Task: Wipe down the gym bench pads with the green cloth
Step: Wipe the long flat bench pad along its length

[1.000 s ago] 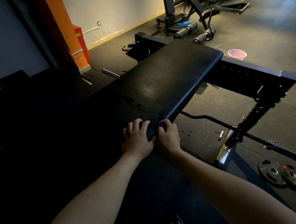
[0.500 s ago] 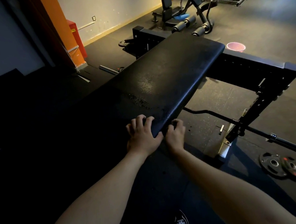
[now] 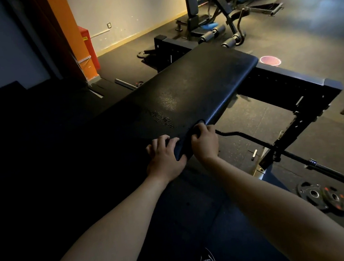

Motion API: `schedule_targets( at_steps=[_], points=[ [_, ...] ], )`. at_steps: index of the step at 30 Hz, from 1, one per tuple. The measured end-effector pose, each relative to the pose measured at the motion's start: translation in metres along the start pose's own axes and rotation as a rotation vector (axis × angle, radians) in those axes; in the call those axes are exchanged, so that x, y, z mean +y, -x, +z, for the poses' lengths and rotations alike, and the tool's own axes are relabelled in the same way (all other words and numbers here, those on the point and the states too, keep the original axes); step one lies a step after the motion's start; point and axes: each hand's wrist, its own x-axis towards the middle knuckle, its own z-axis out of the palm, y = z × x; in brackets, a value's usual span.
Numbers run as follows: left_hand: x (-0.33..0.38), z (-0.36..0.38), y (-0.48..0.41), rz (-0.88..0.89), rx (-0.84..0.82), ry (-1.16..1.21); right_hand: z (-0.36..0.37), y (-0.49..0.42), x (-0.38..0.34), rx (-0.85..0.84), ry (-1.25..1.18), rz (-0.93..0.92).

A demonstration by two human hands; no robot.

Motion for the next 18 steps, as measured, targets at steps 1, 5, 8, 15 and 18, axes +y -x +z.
schedule_targets(
  at_steps=[1,5,8,15,18],
  points=[
    [0.0,0.0,0.0,-0.004,-0.001,0.002,-0.001,0.004,0.0,-0.021,0.031,-0.04],
    [0.002,-0.001,0.001,-0.018,0.003,0.023,-0.012,0.012,0.009,-0.158,0.078,-0.247],
    [0.005,-0.004,-0.007,-0.049,-0.015,0.047,-0.025,-0.01,0.015,-0.058,0.119,-0.315],
    [-0.011,-0.025,-0.046,-0.124,0.048,0.026,-0.011,-0.057,-0.005,-0.169,0.34,-0.334],
    [-0.03,-0.033,-0.072,-0.302,-0.093,0.021,0.004,-0.078,-0.016,-0.247,0.272,-0.395]
  ],
)
